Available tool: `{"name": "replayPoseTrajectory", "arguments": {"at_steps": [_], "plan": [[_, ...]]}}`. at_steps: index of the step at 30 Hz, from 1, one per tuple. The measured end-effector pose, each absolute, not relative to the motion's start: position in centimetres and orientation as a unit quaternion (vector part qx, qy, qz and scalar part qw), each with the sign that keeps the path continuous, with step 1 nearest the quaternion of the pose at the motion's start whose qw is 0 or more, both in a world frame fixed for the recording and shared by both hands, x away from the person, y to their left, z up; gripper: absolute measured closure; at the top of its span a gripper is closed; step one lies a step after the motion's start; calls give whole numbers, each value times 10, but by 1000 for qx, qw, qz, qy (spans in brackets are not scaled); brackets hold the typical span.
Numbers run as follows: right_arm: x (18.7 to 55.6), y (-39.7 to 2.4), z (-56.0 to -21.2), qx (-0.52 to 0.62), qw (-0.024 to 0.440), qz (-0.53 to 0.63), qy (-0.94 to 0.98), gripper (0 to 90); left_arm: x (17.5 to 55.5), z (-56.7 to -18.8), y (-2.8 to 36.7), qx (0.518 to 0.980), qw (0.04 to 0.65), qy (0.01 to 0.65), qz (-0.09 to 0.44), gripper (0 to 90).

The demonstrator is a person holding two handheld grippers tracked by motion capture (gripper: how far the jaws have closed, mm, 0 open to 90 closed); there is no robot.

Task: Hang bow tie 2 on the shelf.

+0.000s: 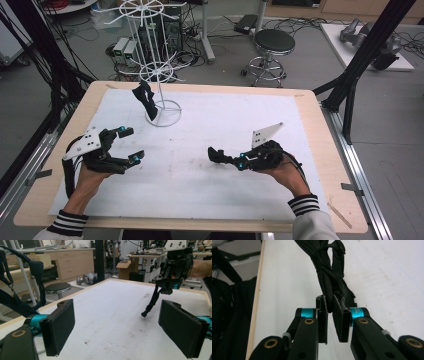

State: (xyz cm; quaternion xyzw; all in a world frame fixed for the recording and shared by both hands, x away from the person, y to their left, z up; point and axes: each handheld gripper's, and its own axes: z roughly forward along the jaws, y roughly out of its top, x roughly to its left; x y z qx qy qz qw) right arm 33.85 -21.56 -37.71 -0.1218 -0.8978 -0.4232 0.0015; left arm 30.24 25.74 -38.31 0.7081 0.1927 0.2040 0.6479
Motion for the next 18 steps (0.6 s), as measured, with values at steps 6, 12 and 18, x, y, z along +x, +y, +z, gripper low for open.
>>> {"name": "replayPoseTrajectory", "arguments": {"at_steps": [6,12,18], "plan": [[338,-211,-373,-120,-2,-454,-883,828,304,-380,252,713,648,186,194,143],[339,-207,-370,-118,-4,-475,-872,828,310,-371,247,719,648,177,179,143],[341,-202,-368,-112,-10,-488,-866,828,314,-361,240,724,647,166,174,143]]}}
